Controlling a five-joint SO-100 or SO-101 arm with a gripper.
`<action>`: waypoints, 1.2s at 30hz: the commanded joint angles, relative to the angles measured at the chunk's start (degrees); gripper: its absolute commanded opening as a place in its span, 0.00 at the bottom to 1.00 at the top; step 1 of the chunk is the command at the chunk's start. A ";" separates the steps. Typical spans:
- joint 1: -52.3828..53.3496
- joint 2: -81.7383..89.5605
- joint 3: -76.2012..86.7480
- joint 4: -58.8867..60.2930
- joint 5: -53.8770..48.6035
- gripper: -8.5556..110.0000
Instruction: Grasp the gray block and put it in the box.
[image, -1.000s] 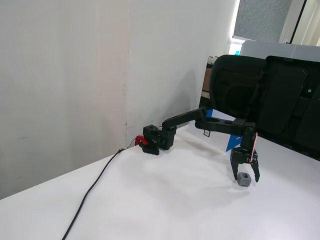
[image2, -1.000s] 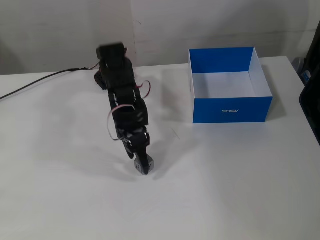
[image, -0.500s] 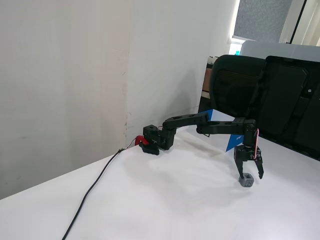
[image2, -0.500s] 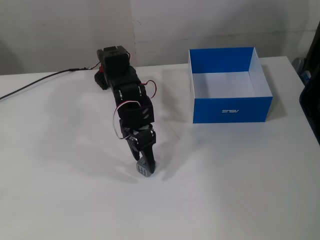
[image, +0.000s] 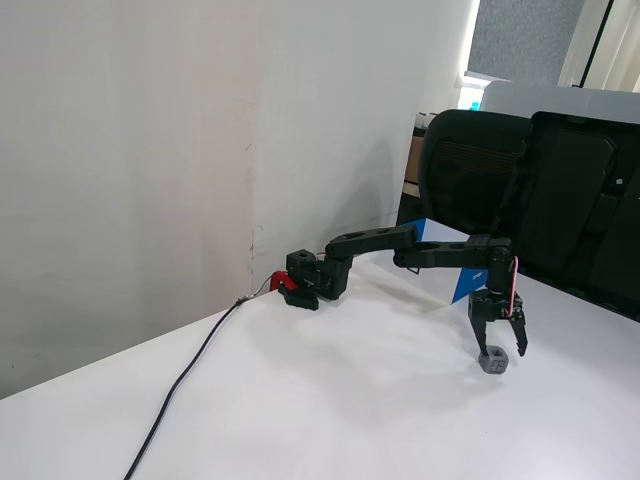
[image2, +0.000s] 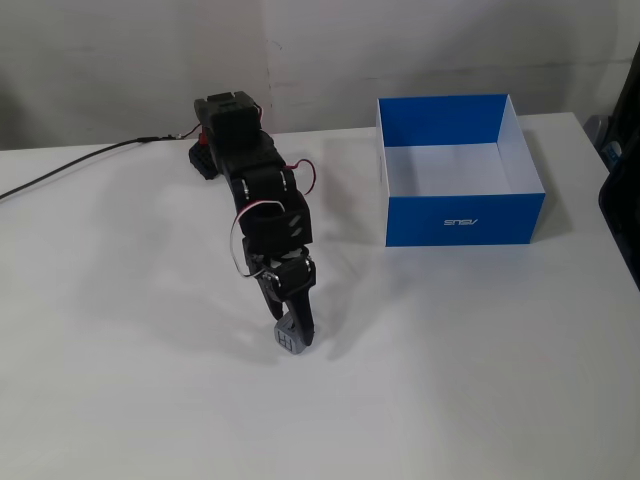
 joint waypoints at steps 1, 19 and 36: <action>0.00 2.11 -1.76 2.55 0.88 0.30; 0.70 1.67 0.44 2.55 1.41 0.31; 0.97 3.52 6.33 0.35 1.41 0.11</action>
